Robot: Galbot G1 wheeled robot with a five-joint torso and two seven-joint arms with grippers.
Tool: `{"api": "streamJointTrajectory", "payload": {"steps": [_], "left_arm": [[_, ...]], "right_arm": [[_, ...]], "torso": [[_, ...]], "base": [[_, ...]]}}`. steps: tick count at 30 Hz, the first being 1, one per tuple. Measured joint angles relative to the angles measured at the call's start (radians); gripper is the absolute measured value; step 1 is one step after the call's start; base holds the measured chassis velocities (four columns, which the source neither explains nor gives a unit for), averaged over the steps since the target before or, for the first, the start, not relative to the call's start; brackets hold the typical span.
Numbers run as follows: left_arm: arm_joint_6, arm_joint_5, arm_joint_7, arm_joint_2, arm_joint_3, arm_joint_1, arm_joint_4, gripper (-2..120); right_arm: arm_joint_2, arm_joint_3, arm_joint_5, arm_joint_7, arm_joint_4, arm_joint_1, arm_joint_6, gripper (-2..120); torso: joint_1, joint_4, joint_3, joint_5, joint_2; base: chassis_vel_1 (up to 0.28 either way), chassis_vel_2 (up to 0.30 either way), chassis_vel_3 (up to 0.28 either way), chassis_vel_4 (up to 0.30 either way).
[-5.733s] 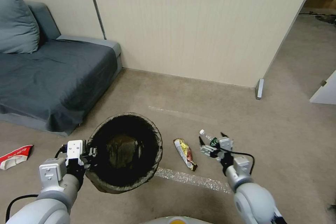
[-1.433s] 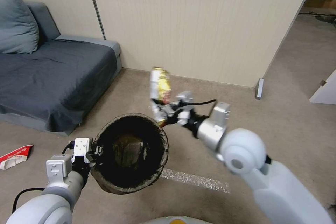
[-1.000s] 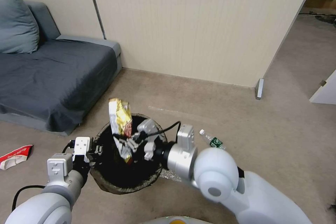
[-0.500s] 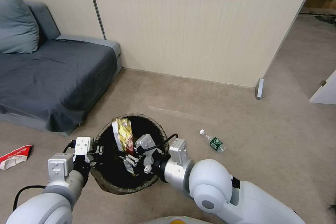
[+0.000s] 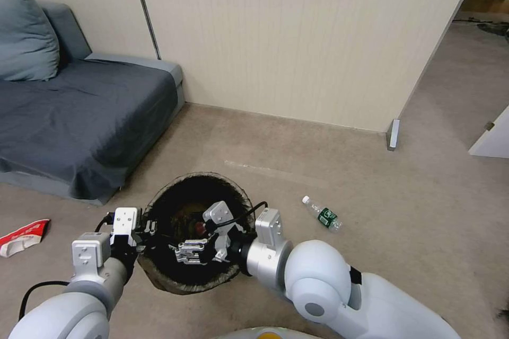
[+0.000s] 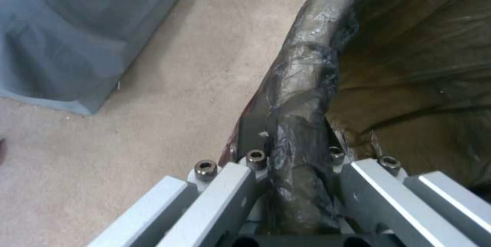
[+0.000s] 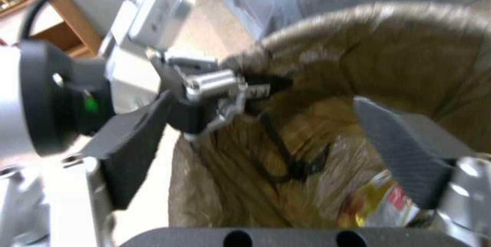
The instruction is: Pick up the trash bin, then pick up the garbage from the floor and place it into the trash bin.
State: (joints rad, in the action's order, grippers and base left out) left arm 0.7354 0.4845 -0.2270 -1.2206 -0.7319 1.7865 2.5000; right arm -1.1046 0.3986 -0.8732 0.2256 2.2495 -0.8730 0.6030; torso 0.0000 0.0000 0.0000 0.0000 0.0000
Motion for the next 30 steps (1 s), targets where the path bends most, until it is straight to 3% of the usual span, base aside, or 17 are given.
{"api": "streamJointTrajectory", "payload": {"steps": [2, 7, 12, 14, 15, 18, 19, 21, 26, 30], "left_arm": [[0.0, 0.0, 0.001, 0.0, -0.003, 0.003, 0.0, 1], [0.0, 0.0, 0.001, -0.001, -0.006, 0.005, 0.0, 1], [0.0, -0.001, 0.001, -0.013, -0.006, 0.012, 0.0, 1], [0.0, -0.002, 0.001, -0.017, -0.008, 0.014, 0.0, 1], [0.0, -0.002, 0.001, -0.017, -0.008, 0.014, 0.0, 1], [0.0, -0.003, 0.001, -0.021, -0.011, 0.014, 0.0, 1], [0.0, -0.003, 0.001, -0.021, -0.011, 0.014, 0.0, 1], [0.0, -0.004, 0.001, -0.025, -0.011, 0.014, 0.0, 1], [0.0, -0.007, 0.001, -0.036, -0.011, 0.01, 0.0, 1], [0.0, -0.007, 0.002, -0.039, -0.011, 0.007, 0.0, 1]], "right_arm": [[0.001, -0.016, -0.026, 0.013, 0.023, 0.012, 0.0, 98], [0.023, -0.069, -0.05, 0.024, 0.065, 0.042, 0.003, 100], [0.108, -0.223, -0.071, -0.014, 0.124, 0.068, -0.002, 100], [0.155, -0.339, -0.102, -0.029, 0.152, 0.056, -0.008, 100], [0.155, -0.339, -0.102, -0.029, 0.152, 0.056, -0.008, 100], [0.204, -0.512, -0.128, -0.052, 0.169, -0.004, -0.014, 100], [0.204, -0.512, -0.128, -0.052, 0.169, -0.004, -0.014, 100], [0.227, -0.635, -0.127, -0.074, 0.146, -0.064, -0.022, 100], [0.247, -0.77, -0.065, -0.097, 0.055, -0.155, -0.067, 100], [0.249, -0.796, -0.018, -0.104, 0.002, -0.19, -0.085, 100]], "torso": [[0.0, 0.0, 0.0, 0.0, 0.0], [0.0, 0.0001, 0.0, 0.0, 0.0], [0.0, 0.0, 0.0, 0.0001, 0.0], [0.0, 0.0, 0.0, 0.0003, 0.0], [0.0, 0.0, 0.0, 0.0003, 0.0], [0.0, -0.0002, 0.0, 0.0002, 0.0], [0.0, -0.0002, 0.0, 0.0002, 0.0], [0.0, -0.0002, 0.0, 0.0002, 0.0], [0.0, -0.0001, 0.0, 0.0003, 0.0], [0.0, -0.0001, 0.0, 0.0001, 0.0]], "base": [[0.0, 0.0, 0.0, 0.0], [0.0, 0.0, 0.0, 0.0], [0.0, 0.0, 0.0, 0.0], [0.0, 0.0, 0.0, 0.0], [0.0, 0.0, 0.0, 0.0], [0.0, 0.0, 0.0, 0.0], [0.0, 0.0, 0.0, 0.0], [0.0, 0.0, 0.0, 0.0], [0.0, 0.0, 0.0, 0.0], [0.0, 0.0, 0.0, 0.0]]}}
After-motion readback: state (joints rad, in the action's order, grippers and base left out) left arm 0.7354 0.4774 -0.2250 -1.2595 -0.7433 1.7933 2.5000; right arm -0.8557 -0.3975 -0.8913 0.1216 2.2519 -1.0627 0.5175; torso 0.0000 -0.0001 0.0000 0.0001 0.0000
